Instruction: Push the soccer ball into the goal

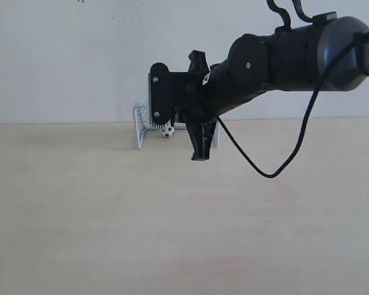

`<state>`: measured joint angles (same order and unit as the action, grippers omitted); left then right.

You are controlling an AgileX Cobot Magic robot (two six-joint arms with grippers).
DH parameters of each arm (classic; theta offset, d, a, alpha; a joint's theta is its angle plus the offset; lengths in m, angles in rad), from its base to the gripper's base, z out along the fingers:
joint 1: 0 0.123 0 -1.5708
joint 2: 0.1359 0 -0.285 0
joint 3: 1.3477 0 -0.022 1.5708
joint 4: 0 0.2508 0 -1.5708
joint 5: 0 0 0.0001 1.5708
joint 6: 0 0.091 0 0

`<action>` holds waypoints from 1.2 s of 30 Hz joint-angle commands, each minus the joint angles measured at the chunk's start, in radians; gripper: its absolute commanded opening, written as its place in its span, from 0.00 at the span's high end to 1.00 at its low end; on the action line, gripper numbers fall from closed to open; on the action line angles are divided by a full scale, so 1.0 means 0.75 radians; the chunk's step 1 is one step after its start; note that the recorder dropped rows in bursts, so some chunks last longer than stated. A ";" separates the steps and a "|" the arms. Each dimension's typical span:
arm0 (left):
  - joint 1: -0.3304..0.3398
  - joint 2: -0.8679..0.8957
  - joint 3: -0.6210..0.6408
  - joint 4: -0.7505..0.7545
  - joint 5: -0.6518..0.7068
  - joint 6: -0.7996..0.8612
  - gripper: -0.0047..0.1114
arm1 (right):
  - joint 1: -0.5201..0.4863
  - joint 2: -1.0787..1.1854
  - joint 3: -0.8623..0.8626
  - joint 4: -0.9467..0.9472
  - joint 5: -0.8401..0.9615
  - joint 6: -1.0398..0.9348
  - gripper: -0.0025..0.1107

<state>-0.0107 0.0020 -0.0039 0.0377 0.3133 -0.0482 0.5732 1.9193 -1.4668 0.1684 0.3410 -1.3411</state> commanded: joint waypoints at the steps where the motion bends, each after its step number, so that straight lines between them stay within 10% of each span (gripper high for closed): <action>1: 0.003 -0.003 0.005 0.006 0.000 0.005 0.92 | -0.009 -0.011 0.001 -0.076 0.195 0.099 0.98; 10: 0.003 -0.003 0.005 0.006 0.000 0.005 0.92 | -0.007 -0.080 0.048 -0.225 0.599 0.443 0.98; 36: 0.003 -0.003 0.005 0.006 0.000 0.005 0.92 | -0.004 -0.486 0.565 0.268 0.451 1.037 0.98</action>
<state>-0.0107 0.0020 -0.0039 0.0377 0.3133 -0.0482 0.5708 1.5631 -1.0458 0.3528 0.6815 -0.5716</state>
